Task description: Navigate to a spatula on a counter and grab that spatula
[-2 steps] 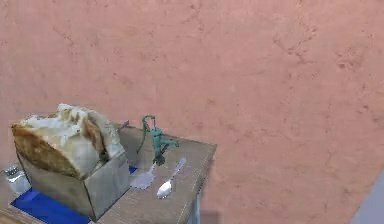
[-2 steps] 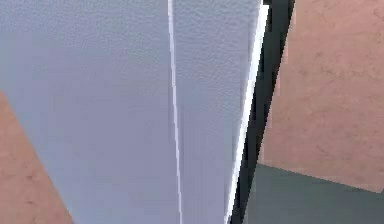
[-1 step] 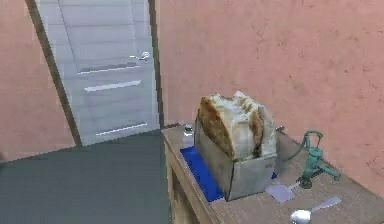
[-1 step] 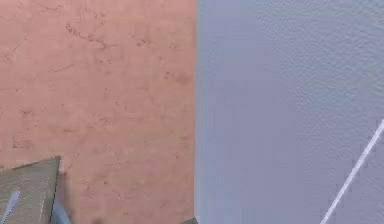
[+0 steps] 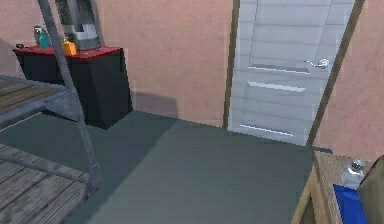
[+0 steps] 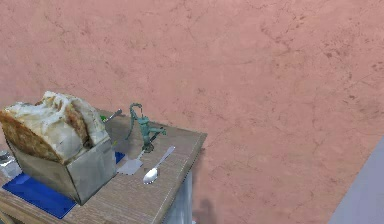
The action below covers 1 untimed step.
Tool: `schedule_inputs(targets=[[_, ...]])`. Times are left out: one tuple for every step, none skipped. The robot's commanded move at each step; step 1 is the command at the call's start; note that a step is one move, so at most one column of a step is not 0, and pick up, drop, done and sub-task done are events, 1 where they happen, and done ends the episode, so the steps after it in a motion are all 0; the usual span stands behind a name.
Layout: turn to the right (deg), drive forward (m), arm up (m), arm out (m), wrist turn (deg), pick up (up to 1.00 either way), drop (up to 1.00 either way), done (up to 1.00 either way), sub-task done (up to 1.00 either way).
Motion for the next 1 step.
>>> schedule_inputs(targets=[[0.0,0.0,0.5,0.0,0.0,0.0,0.0,0.0,0.0]])
